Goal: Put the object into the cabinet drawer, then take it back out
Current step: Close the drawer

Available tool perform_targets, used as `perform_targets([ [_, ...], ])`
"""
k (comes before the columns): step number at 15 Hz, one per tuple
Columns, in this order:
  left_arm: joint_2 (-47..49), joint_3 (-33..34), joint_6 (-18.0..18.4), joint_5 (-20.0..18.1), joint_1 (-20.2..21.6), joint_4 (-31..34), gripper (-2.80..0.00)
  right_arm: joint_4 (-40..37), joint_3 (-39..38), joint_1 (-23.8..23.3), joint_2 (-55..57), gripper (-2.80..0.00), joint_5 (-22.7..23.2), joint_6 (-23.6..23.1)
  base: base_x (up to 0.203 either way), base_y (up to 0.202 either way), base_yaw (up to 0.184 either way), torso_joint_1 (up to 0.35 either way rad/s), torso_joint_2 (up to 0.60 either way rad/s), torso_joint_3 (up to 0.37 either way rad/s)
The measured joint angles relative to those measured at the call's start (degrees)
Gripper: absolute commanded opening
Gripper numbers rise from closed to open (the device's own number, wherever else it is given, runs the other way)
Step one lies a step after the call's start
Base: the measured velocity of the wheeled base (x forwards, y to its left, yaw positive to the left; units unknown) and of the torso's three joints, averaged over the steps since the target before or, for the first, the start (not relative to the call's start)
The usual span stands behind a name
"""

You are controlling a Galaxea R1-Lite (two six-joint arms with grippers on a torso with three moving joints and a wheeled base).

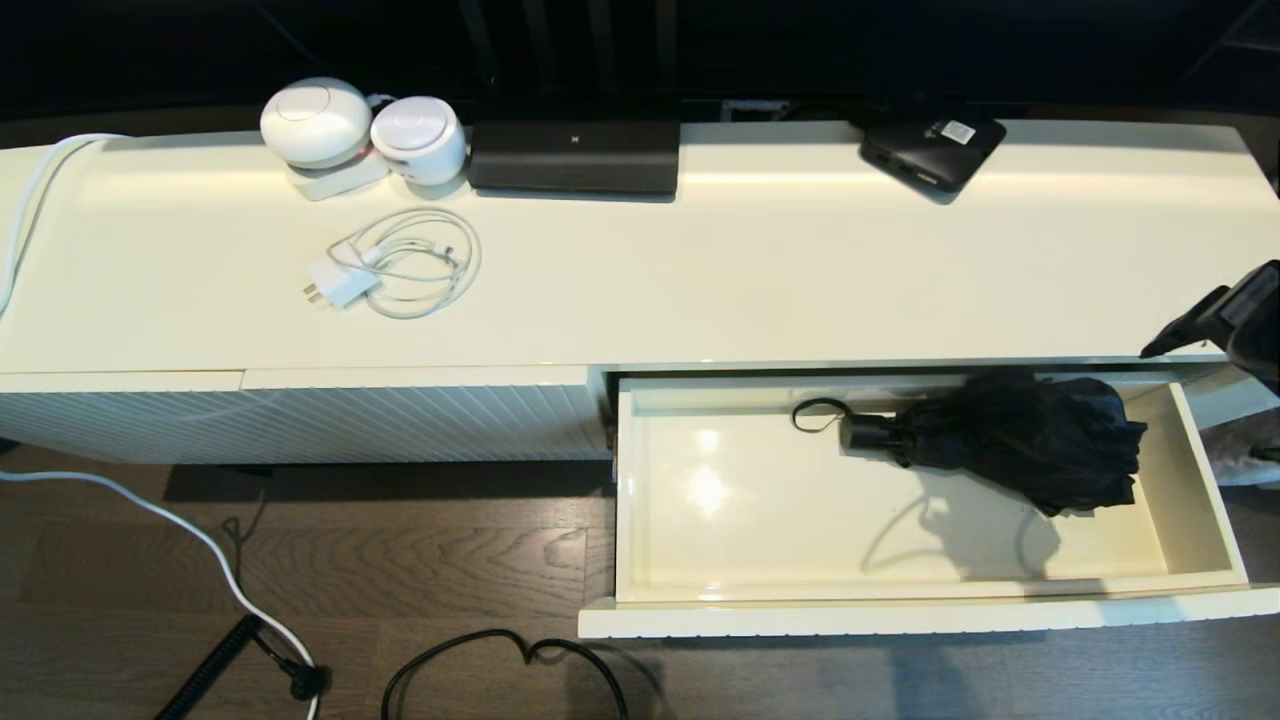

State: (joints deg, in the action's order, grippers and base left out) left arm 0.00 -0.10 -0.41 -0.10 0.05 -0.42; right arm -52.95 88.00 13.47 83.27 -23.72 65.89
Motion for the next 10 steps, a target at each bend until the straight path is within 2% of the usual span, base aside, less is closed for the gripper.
perform_targets([
  [3,0.0,0.0,0.0,0.0,0.0,0.0,-2.8,-1.4,-4.8,1.7,-4.2,-2.8,-0.2,-6.6,0.0,0.0,0.0,0.0,0.0,0.0],
  [6,0.0,0.0,0.0,0.0,0.0,0.0,-2.8,-0.1,-16.1,3.4,-9.7,-2.8,1.9,-18.8,0.0,0.0,0.0,0.0,0.0,0.0],
  [8,0.0,0.0,0.0,0.0,0.0,0.0,-2.8,0.5,-22.5,4.1,-14.1,-2.8,7.0,-29.1,0.0,0.0,0.0,0.0,0.0,0.0],
  [10,0.0,0.0,0.0,0.0,0.0,0.0,-2.8,0.7,-26.7,4.4,-18.5,-2.8,13.9,-38.3,0.0,0.0,0.0,0.0,0.0,0.0],
])
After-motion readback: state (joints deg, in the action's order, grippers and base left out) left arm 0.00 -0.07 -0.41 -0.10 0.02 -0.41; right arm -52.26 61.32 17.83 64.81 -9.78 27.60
